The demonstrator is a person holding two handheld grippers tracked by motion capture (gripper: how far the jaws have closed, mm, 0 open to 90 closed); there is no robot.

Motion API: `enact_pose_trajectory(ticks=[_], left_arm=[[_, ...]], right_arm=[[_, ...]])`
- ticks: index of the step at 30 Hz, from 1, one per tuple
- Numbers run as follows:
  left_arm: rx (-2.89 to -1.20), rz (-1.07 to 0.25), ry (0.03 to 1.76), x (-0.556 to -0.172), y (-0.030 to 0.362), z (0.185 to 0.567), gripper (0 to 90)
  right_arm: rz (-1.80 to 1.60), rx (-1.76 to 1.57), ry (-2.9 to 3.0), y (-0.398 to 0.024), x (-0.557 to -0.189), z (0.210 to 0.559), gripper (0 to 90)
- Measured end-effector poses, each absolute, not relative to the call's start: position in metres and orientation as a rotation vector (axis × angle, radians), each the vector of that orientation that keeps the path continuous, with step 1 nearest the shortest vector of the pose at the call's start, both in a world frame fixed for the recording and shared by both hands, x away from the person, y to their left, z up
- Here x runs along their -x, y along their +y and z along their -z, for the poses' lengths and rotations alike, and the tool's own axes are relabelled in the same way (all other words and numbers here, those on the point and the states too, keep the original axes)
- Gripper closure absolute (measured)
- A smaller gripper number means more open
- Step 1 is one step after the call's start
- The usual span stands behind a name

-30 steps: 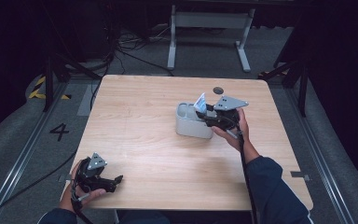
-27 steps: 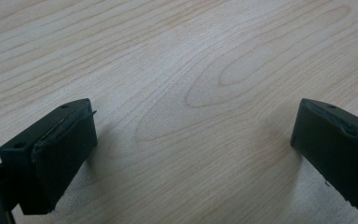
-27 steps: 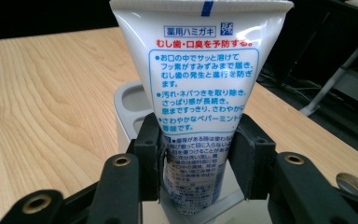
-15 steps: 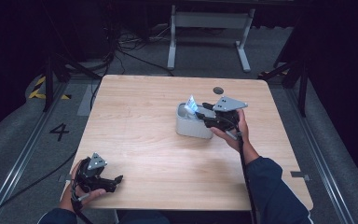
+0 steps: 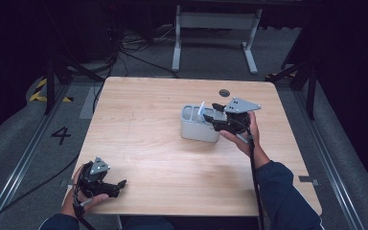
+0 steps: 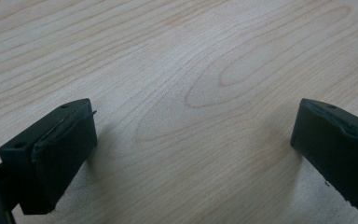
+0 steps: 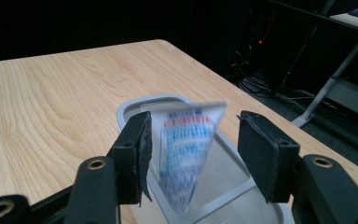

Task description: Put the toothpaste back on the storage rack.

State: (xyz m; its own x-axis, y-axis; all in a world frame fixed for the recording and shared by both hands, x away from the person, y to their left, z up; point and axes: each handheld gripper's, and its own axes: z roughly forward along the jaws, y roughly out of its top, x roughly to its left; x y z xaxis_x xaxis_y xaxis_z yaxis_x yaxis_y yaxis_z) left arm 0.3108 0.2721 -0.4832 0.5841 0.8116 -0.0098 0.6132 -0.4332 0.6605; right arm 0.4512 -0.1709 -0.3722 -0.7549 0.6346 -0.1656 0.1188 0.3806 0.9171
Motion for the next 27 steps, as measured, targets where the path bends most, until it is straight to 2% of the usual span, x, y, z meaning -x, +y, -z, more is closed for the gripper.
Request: enact_pose_trajectory(ticks=[27], left_arm=[[-2.19,-0.417,1.127,-0.311,0.272,0.483,0.7]], right_arm=[[-1.27,-0.583,2.192,-0.2,-0.422,0.367,40.8]])
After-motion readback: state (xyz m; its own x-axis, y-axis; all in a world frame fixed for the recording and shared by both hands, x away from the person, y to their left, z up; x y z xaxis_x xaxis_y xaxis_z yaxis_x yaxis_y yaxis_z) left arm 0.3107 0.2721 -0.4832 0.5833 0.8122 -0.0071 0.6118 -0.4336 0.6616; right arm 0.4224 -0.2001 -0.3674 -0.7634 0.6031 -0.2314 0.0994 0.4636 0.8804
